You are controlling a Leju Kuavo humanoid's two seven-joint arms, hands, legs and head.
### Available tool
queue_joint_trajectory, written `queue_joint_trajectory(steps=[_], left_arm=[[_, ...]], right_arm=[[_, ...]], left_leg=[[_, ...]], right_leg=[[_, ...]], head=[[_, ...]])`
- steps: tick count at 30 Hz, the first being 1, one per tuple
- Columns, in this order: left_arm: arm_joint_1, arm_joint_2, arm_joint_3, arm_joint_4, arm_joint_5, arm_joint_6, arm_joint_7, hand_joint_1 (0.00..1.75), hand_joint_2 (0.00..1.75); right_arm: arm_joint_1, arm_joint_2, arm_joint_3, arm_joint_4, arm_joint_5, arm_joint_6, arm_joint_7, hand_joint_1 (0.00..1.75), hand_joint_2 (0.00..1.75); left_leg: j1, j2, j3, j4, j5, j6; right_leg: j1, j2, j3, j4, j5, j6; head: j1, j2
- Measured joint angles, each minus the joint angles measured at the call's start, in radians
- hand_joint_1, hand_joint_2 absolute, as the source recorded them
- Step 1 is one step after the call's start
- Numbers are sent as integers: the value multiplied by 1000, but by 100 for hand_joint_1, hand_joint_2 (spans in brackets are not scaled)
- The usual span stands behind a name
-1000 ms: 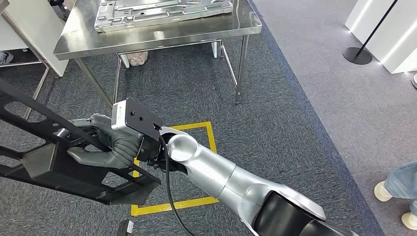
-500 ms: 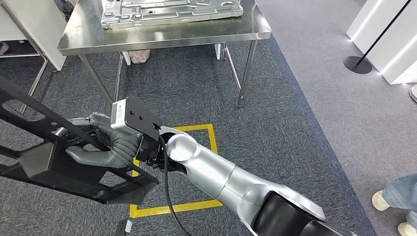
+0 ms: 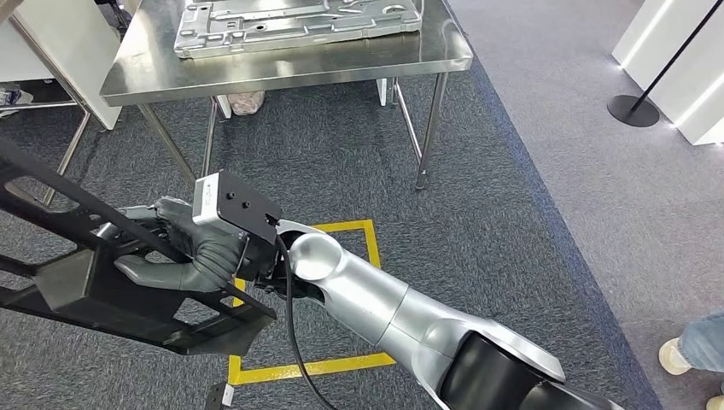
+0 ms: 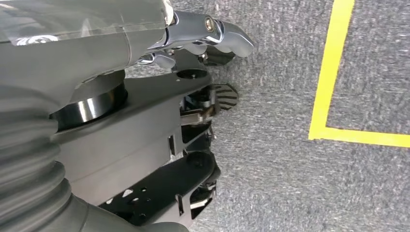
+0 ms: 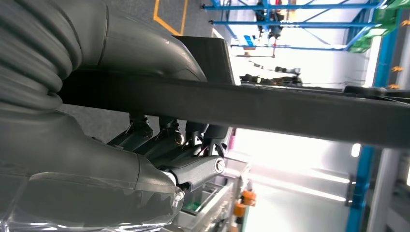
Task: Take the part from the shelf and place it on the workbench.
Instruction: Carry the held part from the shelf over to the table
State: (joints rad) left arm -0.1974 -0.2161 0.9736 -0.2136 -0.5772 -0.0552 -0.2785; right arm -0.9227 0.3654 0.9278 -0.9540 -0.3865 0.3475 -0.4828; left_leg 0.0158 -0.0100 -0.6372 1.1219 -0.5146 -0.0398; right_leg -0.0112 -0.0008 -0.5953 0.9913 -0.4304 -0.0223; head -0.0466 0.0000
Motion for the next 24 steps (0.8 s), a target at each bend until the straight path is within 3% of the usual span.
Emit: queue_joint_trajectory(steps=[2, 3, 4, 6, 8, 9, 13, 15, 17, 18, 19, 20, 22, 24], left_arm=[[2, 1, 1, 0, 0, 0, 0, 0, 175], [3, 2, 2, 0, 0, 1, 0, 0, 175], [4, 2, 2, 0, 1, 1, 0, 0, 175], [4, 4, 2, 0, 1, 1, 0, 0, 175], [3, 4, 3, 0, 1, 1, 0, 0, 175], [3, 4, 3, 1, 1, 1, 0, 0, 175], [5, 4, 4, 1, 1, 2, 0, 0, 175], [4, 4, 4, 1, 1, 1, 0, 0, 175], [3, 4, 4, 1, 1, 1, 0, 0, 175], [3, 4, 4, 1, 1, 2, 0, 0, 175], [4, 4, 4, 1, 1, 2, 0, 0, 175], [4, 4, 4, 1, 1, 2, 0, 0, 175], [4, 2, 4, 1, 2, 1, 0, 0, 175], [4, 0, 5, 2, 2, 1, 0, 0, 175]], right_arm=[[2, 0, 1, 0, 0, 0, 0, 175, 175], [4, 0, 2, 0, 0, 0, 0, 175, 175], [5, 0, 2, 0, 0, 0, 0, 175, 175], [6, 1, 3, 0, 2, -1, 0, 175, 175], [5, 1, 3, 0, 3, -1, 0, 175, 175], [5, 1, 3, 0, 5, -1, 0, 175, 175], [6, 3, 3, -3, 10, 2, 0, 175, 175], [5, 4, 3, -4, 10, 3, 0, 175, 175], [6, 2, 3, -4, 10, 5, 0, 175, 175], [8, 1, 3, -4, 10, 6, 1, 175, 175], [9, 0, 3, -4, 9, 7, 1, 175, 175], [9, 0, 3, -4, 8, 8, 1, 175, 175], [8, -1, 3, -4, 5, 10, 1, 175, 175], [6, -1, 4, -5, 1, 10, 2, 175, 175]], left_leg=[[4, 2, -75, 135, -46, -10], [6, 3, -99, 168, -47, -13], [8, 3, -102, 160, -26, -15], [14, 8, -51, 36, 54, -17], [11, 11, 4, -82, 99, -9], [9, 12, 15, -106, 100, -1], [6, 7, 23, -116, 90, 35], [6, 7, 30, -120, 88, 48], [1, 7, 33, -120, 83, 55], [-2, 5, 34, -119, 81, 58], [-5, 3, 37, -118, 78, 60], [-9, 1, 42, -117, 75, 60], [-15, -3, 52, -117, 68, 60], [-17, -5, 56, -116, 62, 54]], right_leg=[[0, -1, 6, 0, -6, -3], [-1, -1, 8, 1, -10, -2], [-2, 0, 13, 3, -14, 0], [-4, 1, 25, 6, -26, 7], [-1, 1, 32, 9, -35, 18], [2, 1, 32, 9, -37, 23], [1, -1, 29, 23, -54, 44], [-1, 0, -16, 119, -102, 51], [-1, 0, -98, 265, -156, 52], [-1, 0, -129, 311, -161, 51], [0, 0, -142, 318, -146, 48], [1, 0, -133, 281, -112, 42], [9, 0, -73, 136, -29, 21], [17, -1, -32, 36, 7, 5]], head=[[-1, 0], [-1, 0], [-1, 0], [-1, 0], [-2, 0], [-2, 0], [2, 0], [4, 0], [6, 0], [6, 0], [6, 0], [6, 0], [5, 0], [1, 0]])
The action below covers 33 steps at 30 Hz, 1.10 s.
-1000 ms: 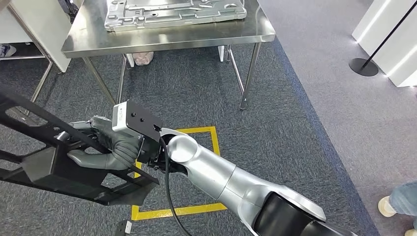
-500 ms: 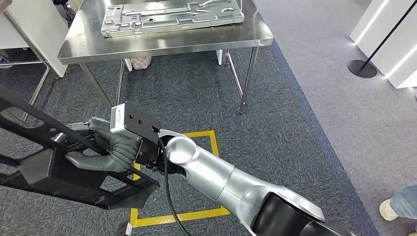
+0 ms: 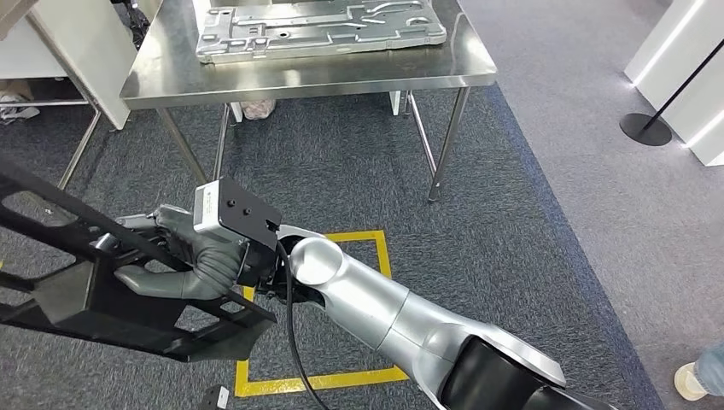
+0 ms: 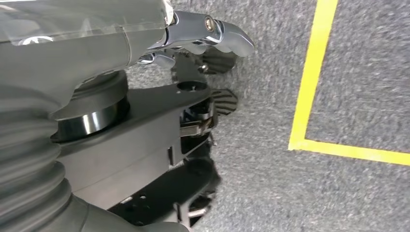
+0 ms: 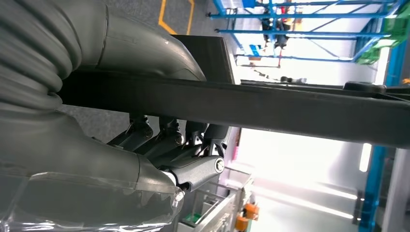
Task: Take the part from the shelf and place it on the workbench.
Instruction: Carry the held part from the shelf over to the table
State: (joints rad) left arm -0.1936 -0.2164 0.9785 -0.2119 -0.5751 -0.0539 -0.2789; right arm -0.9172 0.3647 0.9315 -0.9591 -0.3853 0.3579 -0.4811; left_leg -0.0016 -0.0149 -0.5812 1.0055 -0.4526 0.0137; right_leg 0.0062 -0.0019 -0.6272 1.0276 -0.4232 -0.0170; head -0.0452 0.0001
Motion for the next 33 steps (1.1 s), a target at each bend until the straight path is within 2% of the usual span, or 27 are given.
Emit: queue_joint_trajectory(steps=[2, 4, 5, 6, 8, 9, 10, 11, 13, 14, 15, 18, 20, 21, 22, 23, 24, 25, 26, 27, 28, 29, 30, 31, 33], left_arm=[[-1, -1, 1, 0, 0, 0, 0, 0, 175], [-1, 0, 1, 0, 0, 0, -1, 0, 175], [-1, 0, 2, 0, 1, 0, -1, 0, 175], [-1, 1, 2, 0, 1, 0, -2, 0, 175], [0, 3, 4, 0, 1, 0, -2, 0, 175], [1, 4, 5, 0, 1, 1, -2, 0, 175], [2, 4, 6, 0, 1, 1, -2, 0, 175], [3, 5, 6, 0, 1, 1, -2, 0, 175], [2, 5, 6, 0, 1, 1, -2, 0, 175], [2, 5, 6, 0, 1, 1, -2, 0, 175], [1, 5, 7, 0, 1, 1, -2, 0, 175], [1, 5, 7, 1, 1, 0, -2, 0, 175], [1, 5, 7, 1, 1, 0, -2, 0, 175], [1, 5, 7, 1, 1, 0, -2, 0, 175], [0, 5, 7, 1, 1, 0, -2, 0, 175], [0, 5, 7, 1, 1, 0, -2, 0, 175], [0, 5, 7, 1, 1, 0, -2, 0, 175], [0, 5, 7, 1, 1, 0, -2, 0, 175], [0, 5, 7, 1, 1, 0, -2, 0, 175], [0, 5, 7, 1, 1, 0, -2, 0, 175], [0, 4, 7, 1, 1, 0, -2, 0, 175], [0, 3, 7, 1, 1, -1, -3, 0, 175], [-1, 2, 7, 1, 1, -1, -3, 0, 175], [-2, 1, 7, 1, 1, -2, -4, 0, 175], [-4, 0, 8, 1, 1, -3, -5, 0, 175]], right_arm=[[-2, 0, 1, -1, -6, -2, 2, 175, 175], [-4, 2, 1, -5, -14, -5, 3, 175, 175], [-6, 4, 2, -6, -18, -8, 3, 175, 175], [-8, 6, 2, -7, -21, -10, 3, 175, 175], [-9, 8, 4, -7, -24, -13, 3, 175, 175], [-9, 8, 6, -7, -25, -14, 4, 175, 175], [-8, 8, 9, -7, -25, -14, 4, 175, 175], [-8, 8, 11, -7, -25, -14, 4, 175, 175], [-8, 8, 13, -7, -25, -15, 5, 175, 175], [-9, 8, 14, -7, -25, -15, 5, 175, 175], [-10, 8, 14, -7, -25, -15, 5, 175, 175], [-11, 8, 15, -7, -25, -15, 5, 175, 175], [-12, 9, 16, -7, -25, -15, 4, 175, 175], [-12, 9, 16, -8, -25, -15, 4, 175, 175], [-13, 8, 16, -7, -25, -15, 4, 175, 175], [-12, 7, 16, -7, -25, -15, 4, 175, 175], [-11, 6, 16, -7, -25, -15, 4, 175, 175], [-11, 5, 16, -6, -24, -15, 4, 175, 175], [-10, 5, 16, -6, -24, -15, 3, 175, 175], [-10, 4, 16, -5, -22, -15, 3, 175, 175], [-11, 4, 16, -5, -20, -15, 2, 175, 175], [-11, 5, 16, -5, -18, -14, 1, 175, 175], [-11, 5, 16, -5, -15, -14, 0, 175, 175], [-12, 5, 16, -5, -12, -13, 0, 175, 175], [-12, 5, 16, -5, -8, -13, 0, 175, 175]], left_leg=[[2, 1, 0, -2, -3, -10], [3, 4, 1, 6, -14, -20], [3, 5, -8, 31, -30, -25], [5, 6, -30, 78, -54, -30], [12, 8, -100, 213, -108, -42], [16, 8, -131, 264, -120, -47], [19, 9, -147, 282, -113, -51], [23, 9, -141, 257, -86, -55], [29, 12, -81, 120, -9, -61], [29, 13, -52, 57, 15, -59], [28, 12, -33, 18, 25, -54], [23, 7, -29, 7, 20, -29], [24, 7, -25, 3, 20, -15], [24, 7, -23, 1, 19, -9], [23, 7, -22, 1, 18, -5], [21, 7, -22, 1, 16, -2], [18, 7, -21, 1, 15, 1], [15, 7, -19, 2, 13, 3], [12, 5, -16, 2, 10, 5], [9, 3, -11, 2, 7, 5], [6, 2, -6, 2, 4, 5], [3, 0, -1, 2, 0, 3], [1, 0, 2, 1, -3, 0], [1, 0, 4, 0, -6, -4], [3, 2, 7, -4, -9, -15]], right_leg=[[4, 0, 6, -20, -1, -3], [-4, 1, 18, -35, 2, -6], [-8, 1, 26, -43, 3, -7], [-12, 0, 34, -50, 3, -9], [-12, -1, 40, -51, -1, -10], [-13, -1, 42, -50, -4, -10], [-13, 0, 44, -48, -7, -8], [-15, 0, 47, -45, -12, -6], [-19, 1, 56, -37, -25, 3], [-19, 2, 58, -32, -31, 9], [-17, 2, 58, -29, -35, 15], [-14, 3, 57, -30, -39, 31], [-18, 2, 48, -4, -58, 40], [-19, 2, 26, 40, -82, 44], [-19, 2, -8, 107, -112, 46], [-19, 2, -51, 186, -143, 46], [-19, 2, -89, 252, -162, 46], [-18, 2, -113, 285, -161, 44], [-17, 2, -115, 275, -139, 39], [-15, 3, -97, 224, -101, 32], [-11, 3, -65, 146, -56, 21], [-6, 2, -33, 73, -25, 10], [-2, 1, -9, 20, -5, 2], [2, 0, 4, -10, 0, -3], [3, 1, 10, -23, -2, -3]], head=[[-2, 0], [-1, 0], [-2, 0], [-2, 0], [-3, 0], [-3, 0], [-3, 0], [-3, 0], [-3, 0], [-5, 0], [-5, 0], [-4, 0], [-3, 0], [-2, 0], [-1, 0], [0, 0], [0, 0], [1, 0], [1, 0], [1, 0], [1, 0], [-1, 0], [-3, 0], [-4, 0], [-4, 0]])
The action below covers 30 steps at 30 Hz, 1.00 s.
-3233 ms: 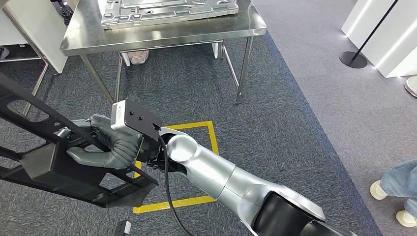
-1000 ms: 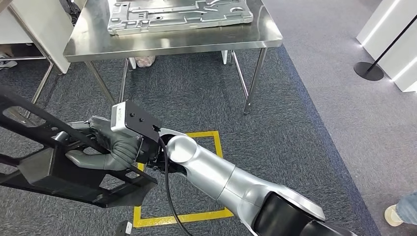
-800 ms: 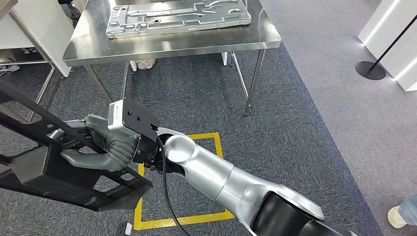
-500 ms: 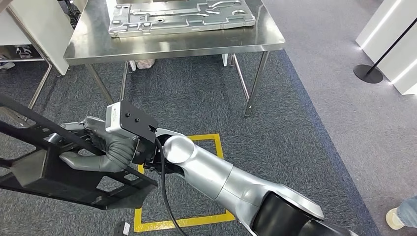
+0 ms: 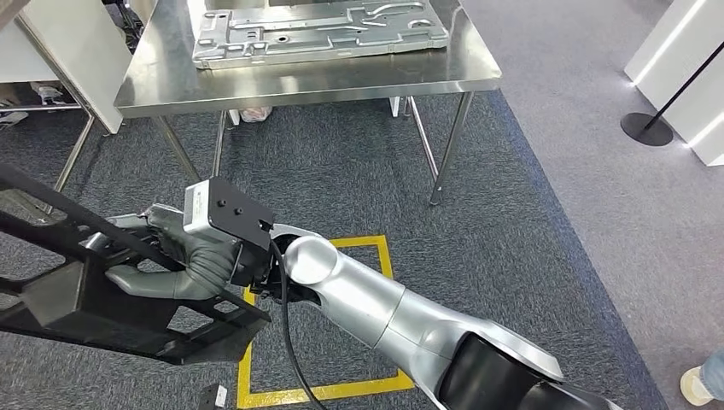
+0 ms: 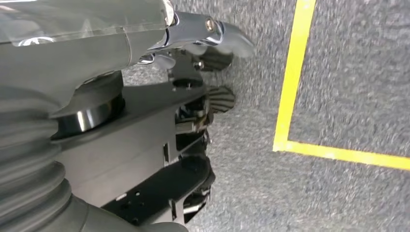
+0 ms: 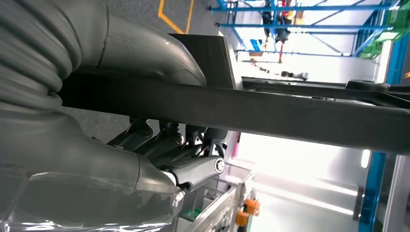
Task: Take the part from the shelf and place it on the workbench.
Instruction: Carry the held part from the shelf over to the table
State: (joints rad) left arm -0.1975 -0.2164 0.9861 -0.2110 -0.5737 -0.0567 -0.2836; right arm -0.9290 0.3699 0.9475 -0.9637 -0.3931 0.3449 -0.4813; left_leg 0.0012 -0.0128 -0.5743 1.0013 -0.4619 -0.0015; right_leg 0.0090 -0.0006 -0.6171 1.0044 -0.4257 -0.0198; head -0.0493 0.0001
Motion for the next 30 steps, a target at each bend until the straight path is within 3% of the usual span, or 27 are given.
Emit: queue_joint_trajectory(steps=[2, 3, 6, 7, 8, 10, 12, 13, 17, 19, 21, 22, 23, 24, 26, 27, 28, 30], left_arm=[[-1, 0, 0, 0, 0, 0, -1, 0, 175], [-1, 0, 0, 0, 1, 0, -1, 0, 175], [1, 2, 0, 0, 2, -1, -2, 0, 175], [2, 3, 0, 0, 2, -1, -2, 0, 175], [3, 4, 0, 0, 3, -1, -2, 0, 175], [2, 5, 1, 0, 5, -1, -2, 0, 175], [0, 6, 1, 0, 7, -1, -2, 0, 175], [0, 6, 1, 0, 7, -1, -2, 0, 175], [0, 6, 4, 0, 8, -1, -3, 0, 175], [-2, 6, 5, 0, 9, -2, -3, 0, 175], [-2, 6, 7, 0, 10, -2, -3, 0, 175], [-1, 6, 7, 0, 10, -2, -4, 0, 175], [-1, 6, 8, 0, 10, -2, -4, 0, 175], [-1, 6, 8, 0, 11, -2, -4, 0, 175], [-1, 5, 9, 0, 11, -4, -4, 0, 175], [-1, 4, 9, 0, 11, -4, -4, 0, 175], [-2, 4, 9, 0, 11, -5, -4, 0, 175], [-2, 3, 9, 0, 11, -5, -4, 0, 175]], right_arm=[[0, 1, 0, -1, 4, 0, 0, 175, 175], [-1, 2, 0, -1, 4, 0, 0, 175, 175], [0, 3, 0, -1, 6, 4, 0, 175, 175], [2, 3, 0, -1, 7, 5, 0, 175, 175], [4, 3, 0, -1, 7, 6, 0, 175, 175], [4, 3, 0, -1, 7, 9, 0, 175, 175], [4, 3, 0, -1, 9, 13, 0, 175, 175], [3, 3, 0, -1, 9, 14, 0, 175, 175], [2, 3, 0, -2, 9, 14, 1, 175, 175], [0, 3, 0, -3, 8, 14, 0, 175, 175], [-1, 1, 0, -2, 7, 14, 0, 175, 175], [0, 0, 0, -2, 7, 14, 0, 175, 175], [0, -1, 0, -2, 6, 14, 0, 175, 175], [0, -1, 0, -2, 6, 14, 0, 175, 175], [-1, -1, 0, -2, 3, 13, 0, 175, 175], [-2, -1, 0, -1, 2, 13, 0, 175, 175], [-3, -1, 0, -1, 1, 12, 0, 175, 175], [-5, -1, 0, -1, -1, 12, 0, 175, 175]], left_leg=[[1, 3, -2, 15, -13, -11], [2, 5, -16, 49, -33, -17], [9, 6, -117, 240, -112, -32], [13, 6, -143, 281, -117, -36], [16, 6, -151, 282, -100, -40], [23, 9, -106, 168, -19, -45], [22, 12, -47, 46, 28, -40], [20, 12, -33, 18, 32, -33], [19, 8, -27, 6, 25, -1], [21, 8, -24, 2, 25, 9], [19, 8, -23, 2, 22, 15], [19, 8, -22, 2, 20, 16], [18, 7, -20, 3, 18, 17], [18, 5, -16, 3, 14, 16], [17, 1, -3, 3, 6, 12], [15, 0, 2, 3, 1, 8], [14, -1, 5, 3, -2, 3], [13, 0, 7, -1, -5, -10]], right_leg=[[-6, 1, 12, -15, 2, -2], [-10, 0, 20, -23, 3, -4], [-12, -1, 30, -26, -3, -8], [-12, -1, 32, -25, -6, -8], [-13, 0, 35, -23, -10, -7], [-16, 1, 46, -15, -23, 0], [-15, 2, 53, -7, -35, 10], [-13, 2, 54, -5, -39, 15], [-14, 0, 50, 6, -53, 36], [-16, 0, 9, 87, -95, 45], [-16, 0, -72, 233, -152, 49], [-16, 0, -106, 287, -162, 49], [-16, 0, -123, 304, -152, 48], [-16, 0, -117, 275, -122, 45], [-13, 0, -57, 132, -38, 33], [-10, 1, -28, 64, -10, 27], [-7, 1, -9, 21, 4, 22], [-2, 3, 0, -1, 2, 16]], head=[[0, 0], [-1, 0], [-1, 0], [-1, 0], [-1, 0], [-1, 0], [-2, 0], [-2, 0], [1, 0], [2, 0], [3, 0], [3, 0], [4, 0], [4, 0], [5, 0], [4, 0], [4, 0], [3, 0]])
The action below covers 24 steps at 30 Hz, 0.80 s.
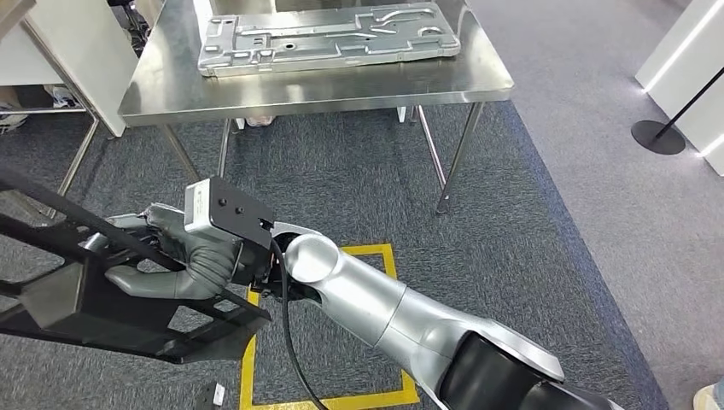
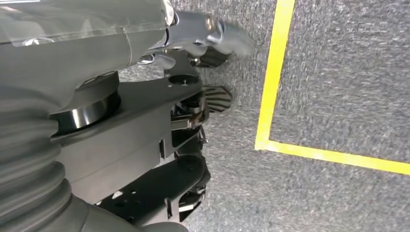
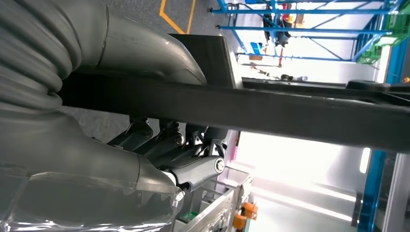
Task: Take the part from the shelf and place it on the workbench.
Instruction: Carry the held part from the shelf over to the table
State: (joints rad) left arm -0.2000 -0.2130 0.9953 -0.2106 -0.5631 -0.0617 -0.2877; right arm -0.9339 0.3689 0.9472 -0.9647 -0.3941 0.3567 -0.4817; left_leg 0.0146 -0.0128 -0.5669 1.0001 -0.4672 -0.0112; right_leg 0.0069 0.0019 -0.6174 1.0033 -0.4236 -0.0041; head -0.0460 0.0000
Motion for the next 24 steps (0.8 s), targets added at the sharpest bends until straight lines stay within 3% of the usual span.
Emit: queue_joint_trajectory(steps=[3, 4, 6, 7, 8, 9, 11, 13, 15, 18, 20, 22, 23, 24], left_arm=[[-1, 0, 0, 0, 0, 0, 0, 0, 175], [-1, 1, 0, 0, 0, 0, 0, 0, 175], [0, 1, 0, 0, -1, 0, 0, 0, 175], [1, 1, 0, 0, -2, 0, 0, 0, 175], [2, 1, 0, 0, -2, 0, 0, 0, 175], [2, 2, 0, 0, -2, 0, 0, 0, 175], [2, 2, 0, 0, -2, 0, 0, 0, 175], [1, 2, 0, 0, -3, 0, 1, 0, 175], [1, 2, 0, 0, -3, 0, 2, 0, 175], [1, 1, 0, 0, -3, 0, 2, 0, 175], [-1, 1, 0, 0, -3, 0, 2, 0, 175], [-1, 1, 0, 0, -3, 0, 2, 0, 175], [-1, 1, 0, 0, -3, 0, 2, 0, 175], [0, 2, 0, 0, -3, 0, 2, 0, 175]], right_arm=[[-2, 2, 0, -1, -1, 0, 0, 175, 175], [-4, 3, 0, -1, -1, -1, 0, 175, 175], [-4, 3, 0, -1, -1, -1, 0, 175, 175], [-3, 3, 0, 0, -1, -2, 0, 175, 175], [-1, 3, 1, 1, -1, -2, 0, 175, 175], [0, 3, 1, 1, 0, -3, 0, 175, 175], [0, 3, 1, 1, 0, -3, 0, 175, 175], [0, 3, 1, 2, 0, -3, 0, 175, 175], [0, 3, 1, 2, 3, -1, 0, 175, 175], [-2, 4, 1, 2, 9, 2, 0, 175, 175], [-4, 4, 1, 2, 10, 2, 0, 175, 175], [-2, 1, 0, 3, 11, 2, 0, 175, 175], [0, 0, 0, 3, 12, 2, 0, 175, 175], [1, -2, 0, 4, 13, 2, 0, 175, 175]], left_leg=[[2, 4, -5, 23, -20, -17], [3, 6, -24, 66, -42, -22], [5, 7, -96, 204, -100, -31], [6, 7, -133, 264, -116, -33], [6, 7, -155, 293, -113, -35], [6, 7, -154, 277, -88, -35], [6, 8, -101, 145, -4, -30], [1, 10, -49, 31, 40, -18], [-4, 9, -39, 7, 36, -4], [2, 7, -33, -2, 37, 14], [5, 8, -29, -6, 36, 23], [5, 9, -28, -5, 32, 28], [5, 8, -27, -5, 30, 28], [5, 7, -24, -4, 28, 27]], right_leg=[[-7, 1, 14, -15, 1, -13], [-10, 1, 21, -20, 1, -18], [-9, 0, 26, -21, -4, -24], [-8, 0, 27, -20, -7, -26], [-7, 0, 30, -18, -10, -26], [-7, 1, 34, -16, -14, -25], [-8, 3, 46, -12, -26, -21], [-4, 3, 52, -8, -35, -13], [-1, 3, 50, -8, -37, -4], [-1, 3, 43, 11, -54, 12], [-5, 3, -6, 108, -102, 22], [-9, 3, -88, 253, -155, 28], [-12, 3, -118, 297, -159, 30], [-14, 3, -127, 298, -141, 30]], head=[[-1, 0], [-2, 0], [-4, 0], [-4, 0], [-4, 0], [-4, 0], [-4, 0], [-3, 0], [-2, 0], [1, 0], [4, 0], [7, 0], [7, 0], [7, 0]])
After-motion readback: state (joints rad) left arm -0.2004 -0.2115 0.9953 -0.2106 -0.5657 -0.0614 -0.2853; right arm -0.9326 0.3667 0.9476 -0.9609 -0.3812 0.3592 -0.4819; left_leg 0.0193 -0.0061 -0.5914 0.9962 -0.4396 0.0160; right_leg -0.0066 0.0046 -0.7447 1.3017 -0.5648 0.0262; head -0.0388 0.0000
